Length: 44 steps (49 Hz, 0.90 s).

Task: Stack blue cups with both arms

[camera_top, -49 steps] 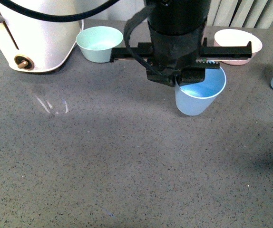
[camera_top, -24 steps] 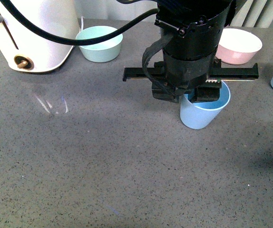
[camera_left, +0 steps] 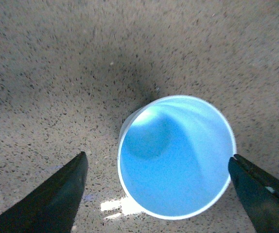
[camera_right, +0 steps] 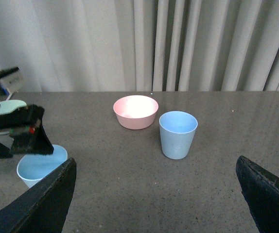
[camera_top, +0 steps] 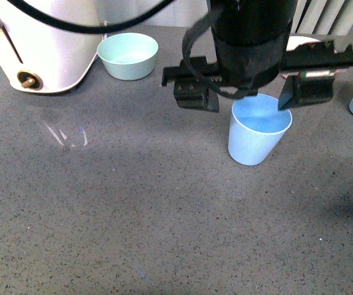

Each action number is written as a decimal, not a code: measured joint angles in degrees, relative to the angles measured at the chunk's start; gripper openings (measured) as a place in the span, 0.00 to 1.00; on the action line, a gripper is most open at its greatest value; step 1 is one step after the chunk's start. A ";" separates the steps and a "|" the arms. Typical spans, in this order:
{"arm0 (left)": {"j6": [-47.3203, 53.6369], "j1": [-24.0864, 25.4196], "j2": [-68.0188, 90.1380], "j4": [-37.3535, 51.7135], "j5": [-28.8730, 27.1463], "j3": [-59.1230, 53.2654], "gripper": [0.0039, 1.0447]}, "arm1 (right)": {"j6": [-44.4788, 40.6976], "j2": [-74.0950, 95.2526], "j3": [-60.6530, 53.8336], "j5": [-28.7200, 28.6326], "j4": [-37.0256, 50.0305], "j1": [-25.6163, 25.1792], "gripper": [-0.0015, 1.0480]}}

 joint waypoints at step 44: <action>31.91 23.65 -57.35 71.87 -15.69 -74.64 0.01 | 0.00 -0.02 0.00 -0.09 0.00 0.00 0.91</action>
